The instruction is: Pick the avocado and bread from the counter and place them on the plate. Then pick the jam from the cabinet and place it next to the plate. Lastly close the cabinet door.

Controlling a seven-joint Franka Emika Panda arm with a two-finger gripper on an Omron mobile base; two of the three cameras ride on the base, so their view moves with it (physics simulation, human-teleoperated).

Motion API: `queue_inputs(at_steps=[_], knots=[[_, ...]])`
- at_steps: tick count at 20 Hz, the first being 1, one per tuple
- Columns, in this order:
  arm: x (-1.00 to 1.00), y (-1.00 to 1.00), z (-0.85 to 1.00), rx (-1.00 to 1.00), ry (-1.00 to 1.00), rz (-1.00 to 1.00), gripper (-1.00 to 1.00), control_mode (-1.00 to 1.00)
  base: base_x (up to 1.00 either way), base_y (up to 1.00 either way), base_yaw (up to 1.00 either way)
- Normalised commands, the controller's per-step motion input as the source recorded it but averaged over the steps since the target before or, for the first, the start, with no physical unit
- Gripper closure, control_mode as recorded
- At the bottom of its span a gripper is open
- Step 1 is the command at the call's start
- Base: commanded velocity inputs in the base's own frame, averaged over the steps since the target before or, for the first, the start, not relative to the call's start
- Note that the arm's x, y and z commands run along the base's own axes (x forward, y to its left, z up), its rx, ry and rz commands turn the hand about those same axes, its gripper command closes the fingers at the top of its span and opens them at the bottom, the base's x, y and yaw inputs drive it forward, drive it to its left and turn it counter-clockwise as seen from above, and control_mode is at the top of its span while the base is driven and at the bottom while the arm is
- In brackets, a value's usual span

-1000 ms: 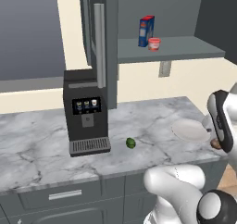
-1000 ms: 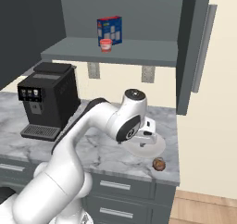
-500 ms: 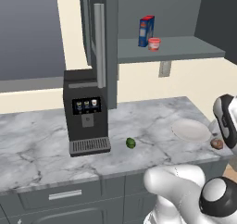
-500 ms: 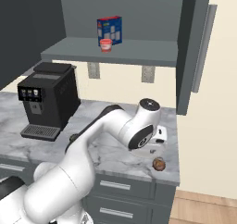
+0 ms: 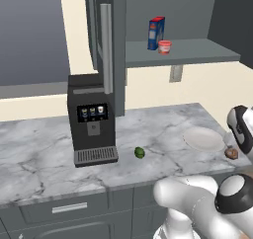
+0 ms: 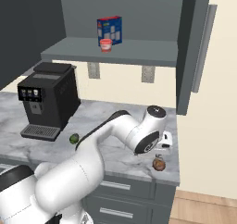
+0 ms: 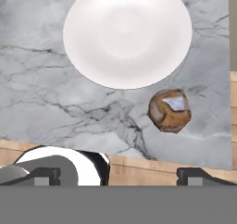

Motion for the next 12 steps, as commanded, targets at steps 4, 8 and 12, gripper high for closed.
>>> queue_inputs(at_steps=[4, 8, 12], knots=[[0.09, -0.2, -0.27, 0.0, 0.03, 0.0, -1.0, -1.0, 0.0, 0.0, 0.0], [0.13, -0.16, -0.24, 0.0, 0.0, 0.0, -1.0, -1.0, 0.0, 0.0, 0.0], [0.17, -0.14, -0.22, 0.0, 0.0, 0.0, -1.0, -1.0, 0.0, 0.0, 0.0]])
